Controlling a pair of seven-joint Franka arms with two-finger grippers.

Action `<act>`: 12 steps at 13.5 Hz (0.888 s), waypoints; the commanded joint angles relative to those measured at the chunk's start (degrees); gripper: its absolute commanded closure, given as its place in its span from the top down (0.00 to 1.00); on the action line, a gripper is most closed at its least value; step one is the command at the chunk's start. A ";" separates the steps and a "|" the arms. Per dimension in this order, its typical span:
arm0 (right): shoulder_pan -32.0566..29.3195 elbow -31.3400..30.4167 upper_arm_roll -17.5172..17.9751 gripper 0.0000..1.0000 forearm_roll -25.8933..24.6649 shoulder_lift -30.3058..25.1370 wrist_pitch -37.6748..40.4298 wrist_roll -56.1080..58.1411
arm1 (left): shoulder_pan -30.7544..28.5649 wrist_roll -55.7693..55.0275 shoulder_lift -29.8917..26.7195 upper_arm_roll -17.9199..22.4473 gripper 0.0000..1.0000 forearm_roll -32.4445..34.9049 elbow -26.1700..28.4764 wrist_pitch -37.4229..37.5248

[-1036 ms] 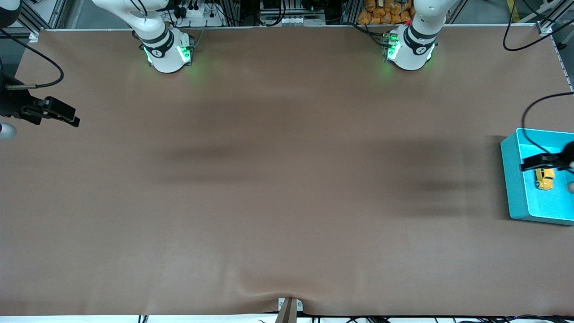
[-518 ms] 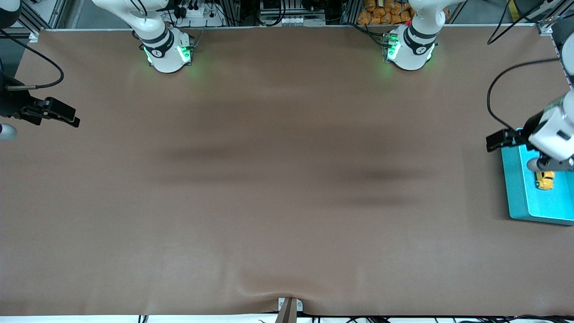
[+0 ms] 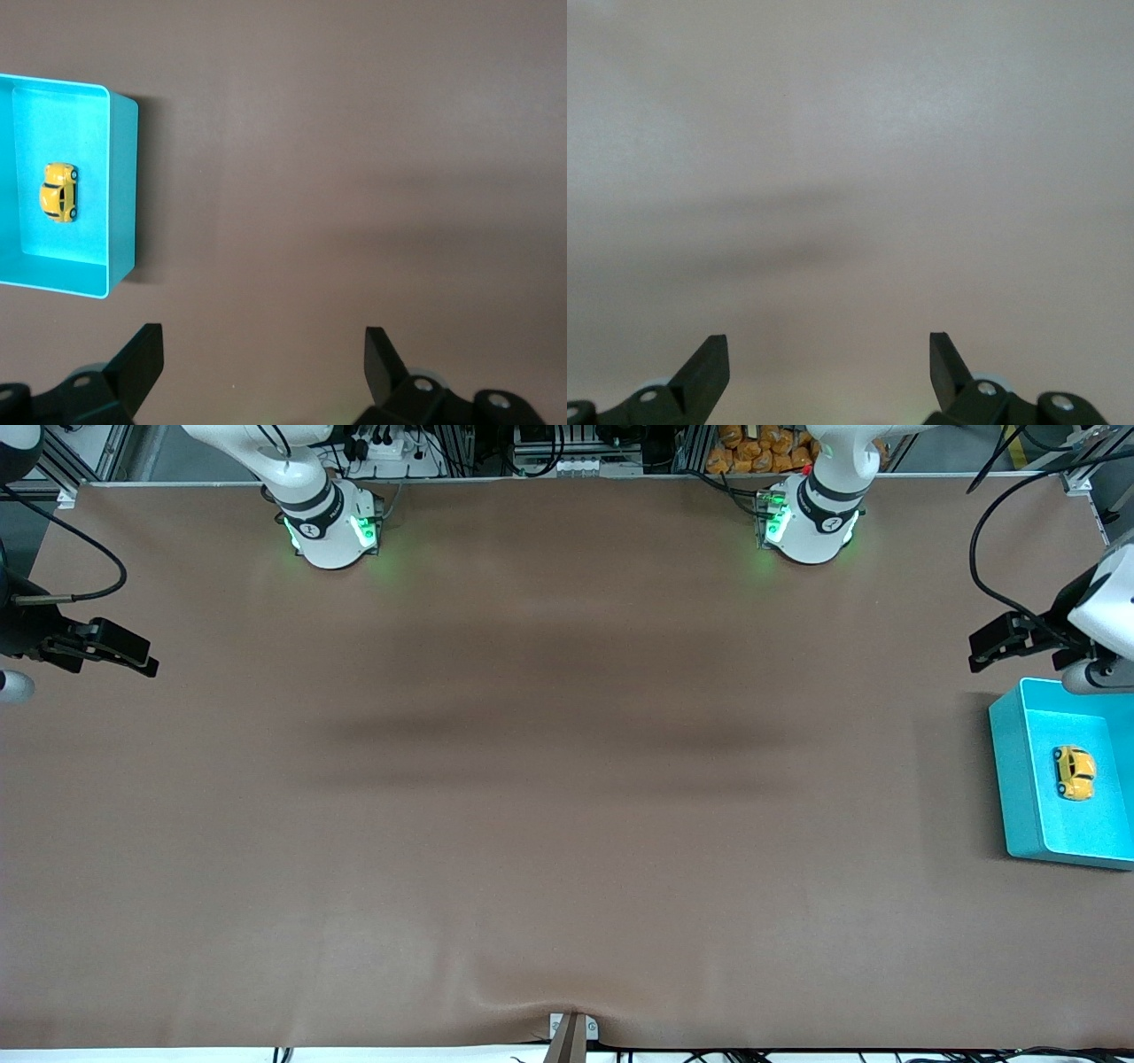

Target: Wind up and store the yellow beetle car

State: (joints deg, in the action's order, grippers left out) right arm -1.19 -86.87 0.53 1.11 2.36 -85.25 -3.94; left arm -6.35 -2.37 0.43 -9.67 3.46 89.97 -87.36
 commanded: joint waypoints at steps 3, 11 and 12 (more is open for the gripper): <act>-1.10 -0.23 0.70 1.00 -0.41 -0.08 -0.44 0.08 | 1.69 0.35 -1.92 1.15 1.00 -1.35 0.64 1.76; -1.10 -0.23 0.62 1.00 -0.50 0.01 -0.44 0.08 | 1.34 -1.05 -4.72 1.49 1.00 -2.49 0.64 5.18; -1.10 -0.23 0.62 1.00 -0.41 0.01 -0.44 0.08 | 1.34 -0.97 -4.99 1.67 1.00 -2.49 0.73 5.53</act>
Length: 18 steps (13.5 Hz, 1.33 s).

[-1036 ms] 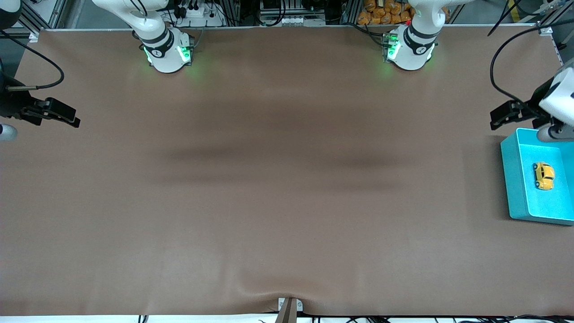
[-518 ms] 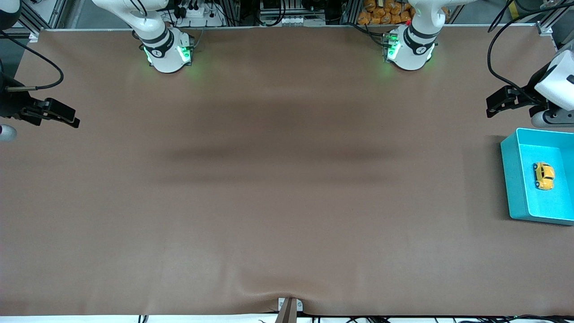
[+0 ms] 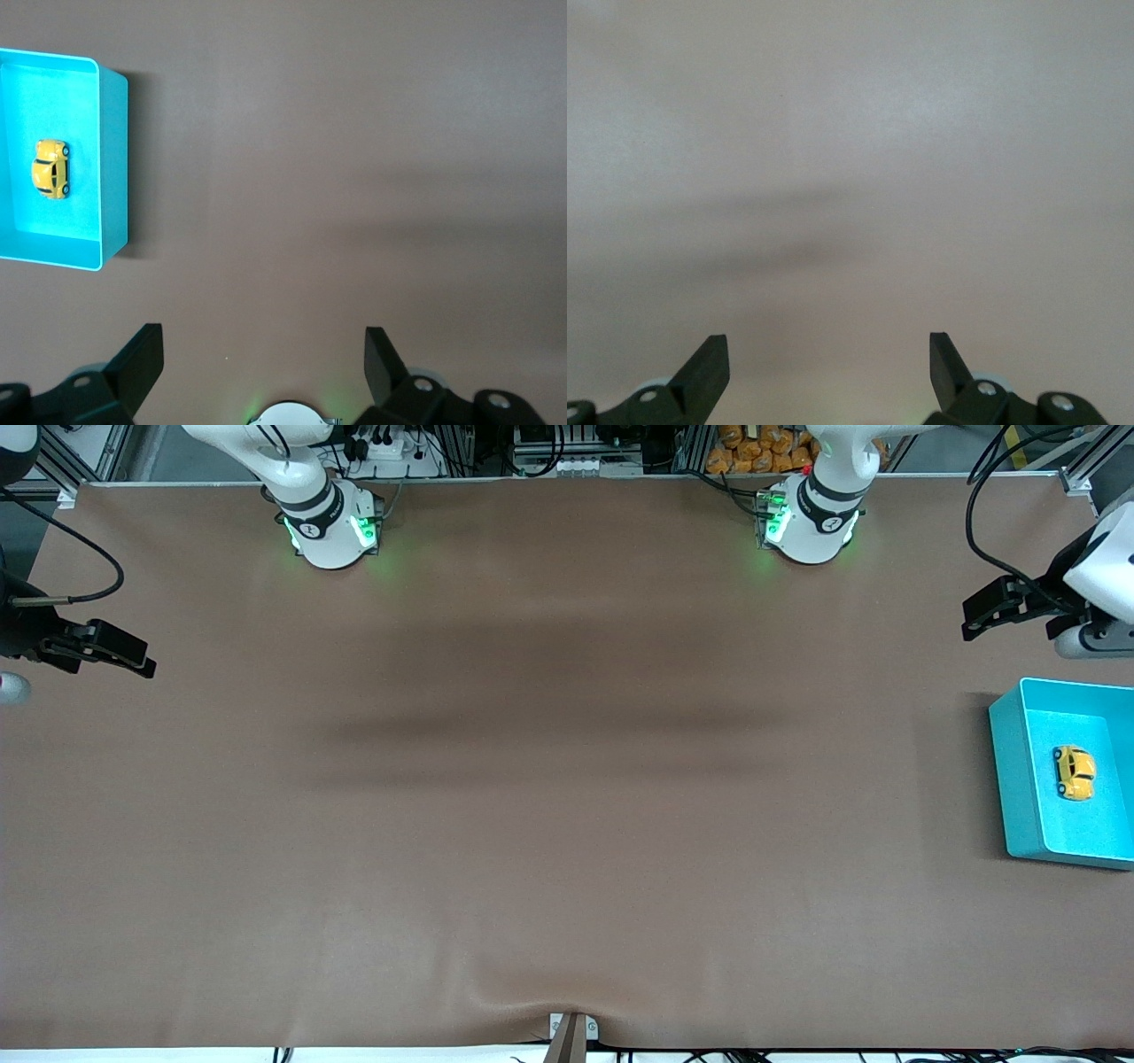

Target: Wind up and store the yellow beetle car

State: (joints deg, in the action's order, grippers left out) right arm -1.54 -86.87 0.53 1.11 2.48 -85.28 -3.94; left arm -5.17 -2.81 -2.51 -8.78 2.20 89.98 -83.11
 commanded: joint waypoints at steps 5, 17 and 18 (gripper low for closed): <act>-0.83 -0.23 0.62 1.00 -0.41 -0.11 -0.32 0.16 | 5.59 -0.71 -2.15 6.04 1.00 -1.23 0.73 1.81; -0.31 -0.14 0.44 1.00 -0.50 -0.20 -0.32 1.04 | 5.26 0.08 -0.30 6.41 1.00 -2.28 -1.47 1.72; -0.22 -0.14 0.44 1.00 -0.50 -0.20 -0.32 1.04 | 5.26 0.17 -0.30 6.32 1.00 -2.37 -1.47 1.72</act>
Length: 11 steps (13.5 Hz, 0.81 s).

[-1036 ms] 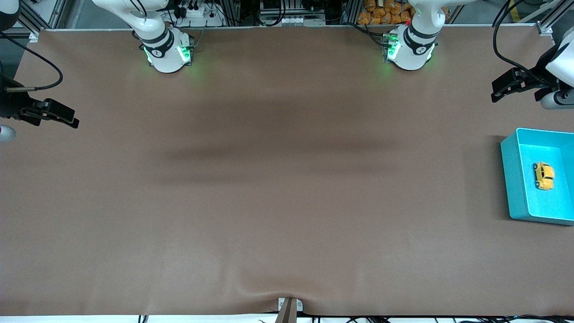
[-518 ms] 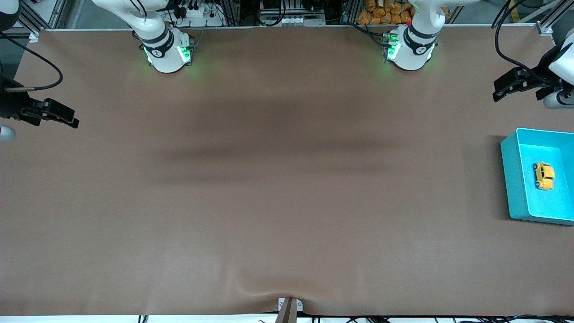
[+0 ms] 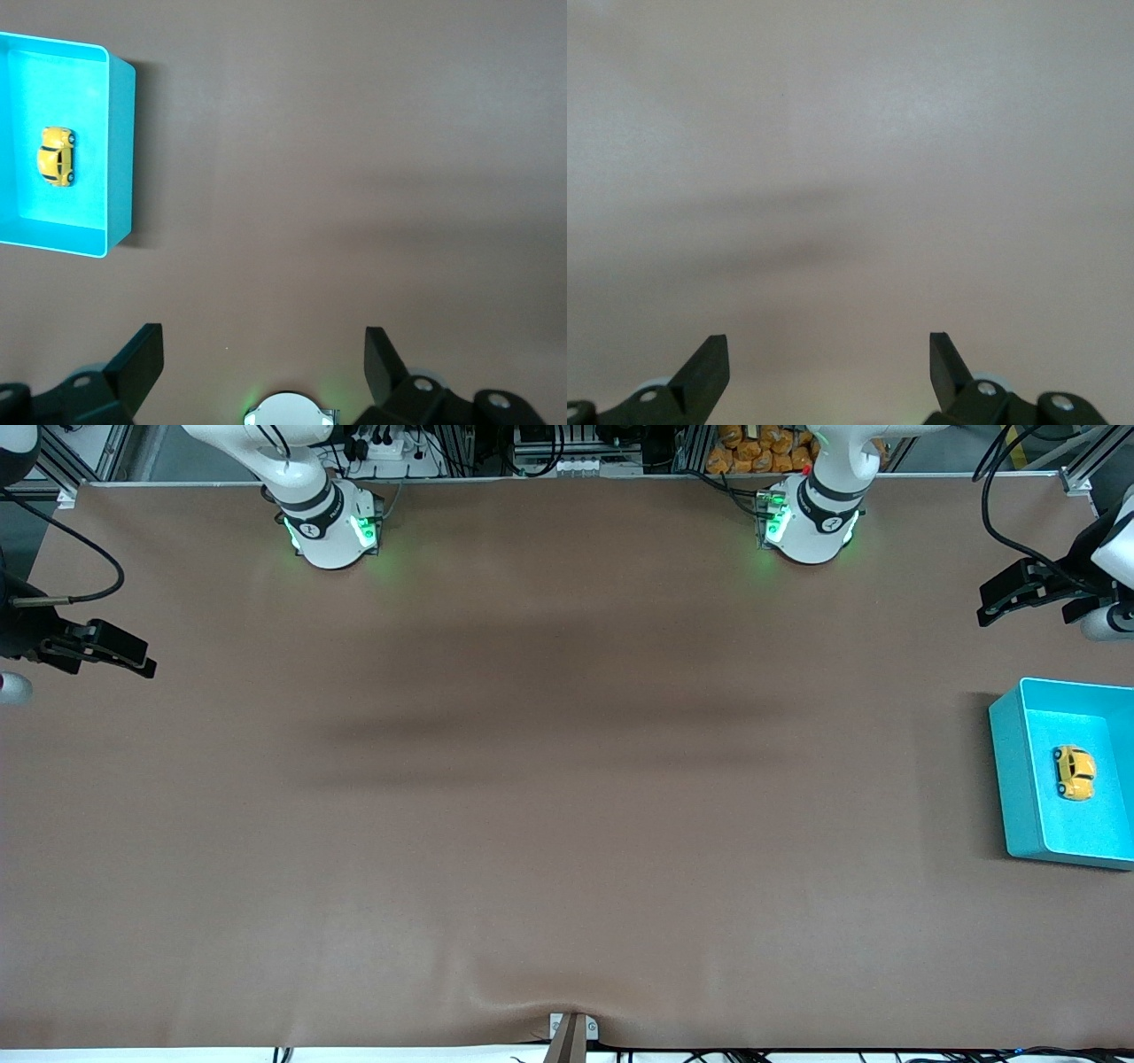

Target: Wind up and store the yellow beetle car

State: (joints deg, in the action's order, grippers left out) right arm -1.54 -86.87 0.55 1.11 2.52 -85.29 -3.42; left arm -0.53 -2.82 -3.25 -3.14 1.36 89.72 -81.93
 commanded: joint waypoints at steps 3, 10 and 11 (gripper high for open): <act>0.05 -0.14 0.06 1.00 -0.50 -0.24 -0.31 0.52 | 0.62 0.18 0.52 0.68 1.00 -1.53 -1.21 0.54; -0.13 -0.23 0.06 1.00 -0.50 -0.15 -0.40 0.52 | 0.53 0.18 1.40 0.76 1.00 -1.36 -2.44 0.45; -0.04 -0.23 0.06 1.00 -0.50 -0.15 -0.40 0.52 | 0.53 0.18 1.49 0.76 1.00 -1.36 -2.44 0.45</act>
